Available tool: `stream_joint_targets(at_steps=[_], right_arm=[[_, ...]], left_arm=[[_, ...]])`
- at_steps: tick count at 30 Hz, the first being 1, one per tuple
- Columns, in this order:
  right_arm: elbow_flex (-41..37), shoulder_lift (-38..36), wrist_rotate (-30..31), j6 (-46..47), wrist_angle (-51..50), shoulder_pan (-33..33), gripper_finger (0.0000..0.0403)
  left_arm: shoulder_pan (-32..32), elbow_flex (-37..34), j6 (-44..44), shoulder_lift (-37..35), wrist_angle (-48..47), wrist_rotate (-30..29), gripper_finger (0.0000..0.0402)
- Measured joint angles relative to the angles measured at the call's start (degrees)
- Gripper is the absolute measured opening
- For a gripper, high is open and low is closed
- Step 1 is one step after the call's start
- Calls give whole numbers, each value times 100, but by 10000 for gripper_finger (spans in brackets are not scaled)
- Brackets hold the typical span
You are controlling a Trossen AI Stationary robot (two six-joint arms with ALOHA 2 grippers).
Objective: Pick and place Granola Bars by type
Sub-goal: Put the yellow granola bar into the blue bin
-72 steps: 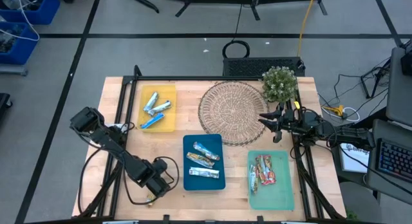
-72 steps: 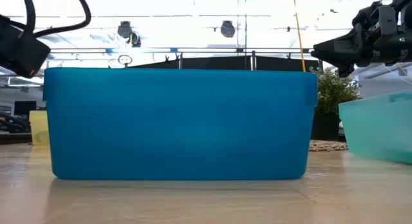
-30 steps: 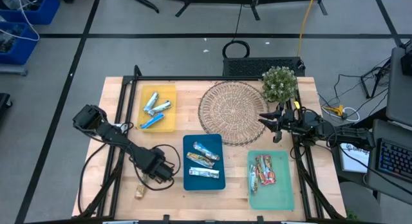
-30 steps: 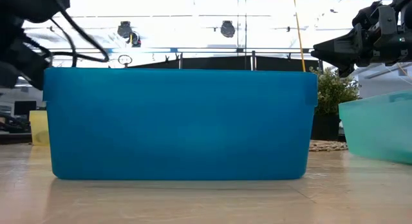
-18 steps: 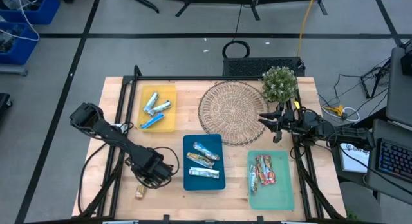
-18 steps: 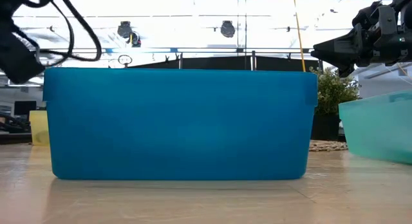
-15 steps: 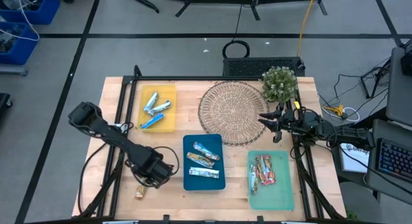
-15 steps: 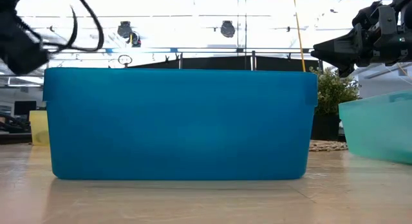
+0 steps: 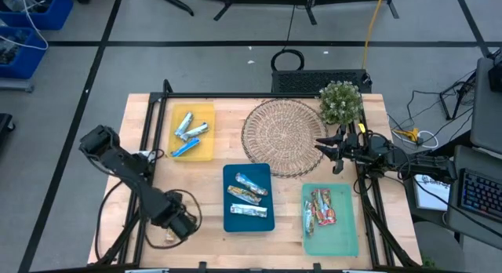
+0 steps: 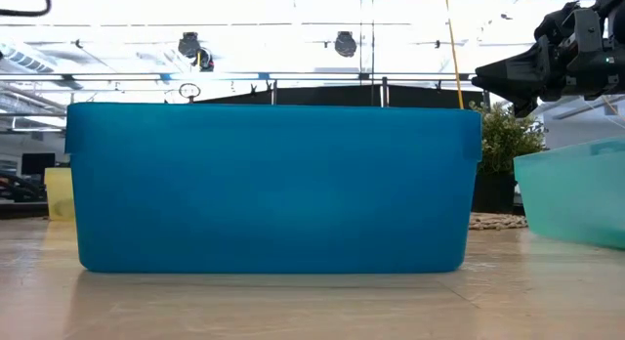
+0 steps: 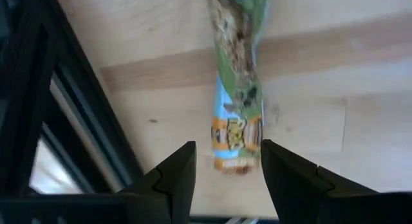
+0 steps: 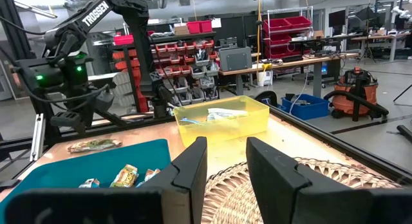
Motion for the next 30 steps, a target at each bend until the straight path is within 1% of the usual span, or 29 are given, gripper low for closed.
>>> stream_joint_targets(at_steps=[5,10,13,18,30], right_arm=[[0,-1,0,0,0,-1,100],[1,-1,0,0,0,-1,100],[1,0,0,0,0,-1,100],[0,0,0,0,0,1,100],[2,1,0,0,2,1,100]], left_arm=[[-317,0,-1046,0,27,-703,179],[-501,0,-1570,3,63,-821,179],[-527,0,-1605,74,62,-888,179],[-527,-4,-1382,263,313,-1137,179],[-602,-18,-1451,374,277,-1127,179]])
